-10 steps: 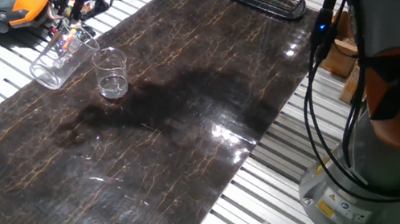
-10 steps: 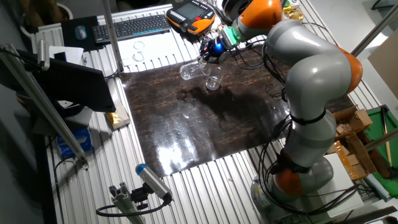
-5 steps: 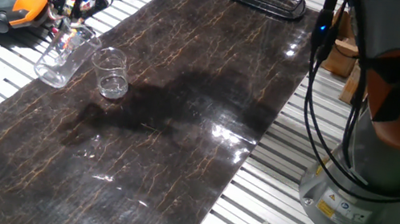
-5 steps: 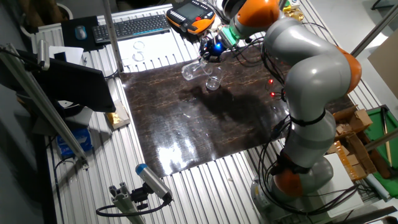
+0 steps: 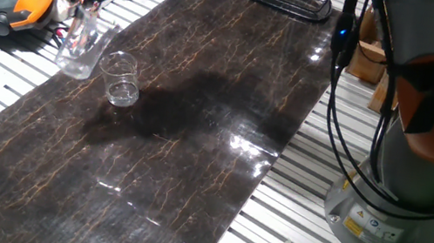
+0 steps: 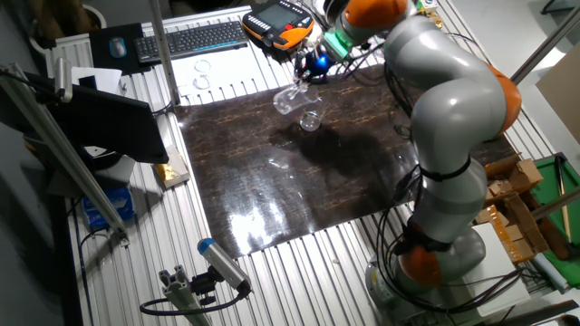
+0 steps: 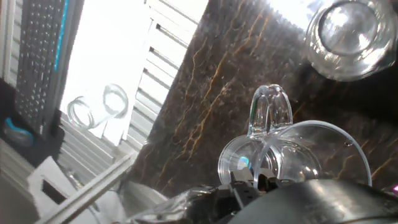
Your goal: Pour the water from one cup into another empty cup
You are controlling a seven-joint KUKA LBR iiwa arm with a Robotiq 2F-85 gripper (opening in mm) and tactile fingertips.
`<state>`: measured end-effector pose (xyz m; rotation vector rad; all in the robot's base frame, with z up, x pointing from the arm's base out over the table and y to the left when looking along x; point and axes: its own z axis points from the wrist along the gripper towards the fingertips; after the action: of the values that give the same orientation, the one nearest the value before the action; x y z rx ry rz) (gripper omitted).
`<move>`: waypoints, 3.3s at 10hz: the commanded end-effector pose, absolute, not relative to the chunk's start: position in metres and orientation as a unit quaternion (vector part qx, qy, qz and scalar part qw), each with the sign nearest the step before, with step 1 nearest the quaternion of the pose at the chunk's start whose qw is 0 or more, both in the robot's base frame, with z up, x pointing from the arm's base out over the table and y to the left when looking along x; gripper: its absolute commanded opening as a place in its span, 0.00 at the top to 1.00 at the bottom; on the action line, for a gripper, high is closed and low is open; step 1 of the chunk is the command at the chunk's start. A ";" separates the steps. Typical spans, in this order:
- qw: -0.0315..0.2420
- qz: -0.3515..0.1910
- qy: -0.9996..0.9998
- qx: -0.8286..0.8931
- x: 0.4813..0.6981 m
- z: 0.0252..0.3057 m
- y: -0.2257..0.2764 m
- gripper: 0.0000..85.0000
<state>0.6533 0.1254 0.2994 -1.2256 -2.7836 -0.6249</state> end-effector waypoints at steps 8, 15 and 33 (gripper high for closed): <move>-0.018 -0.143 -0.921 -0.362 0.649 0.290 0.054 0.99; -0.011 -0.088 -0.944 -0.318 0.647 0.282 0.039 0.99; -0.062 -0.005 -0.949 -0.310 0.646 0.230 -0.042 0.99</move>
<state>0.6462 -0.0421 0.2301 -1.0174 -3.1037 -0.0186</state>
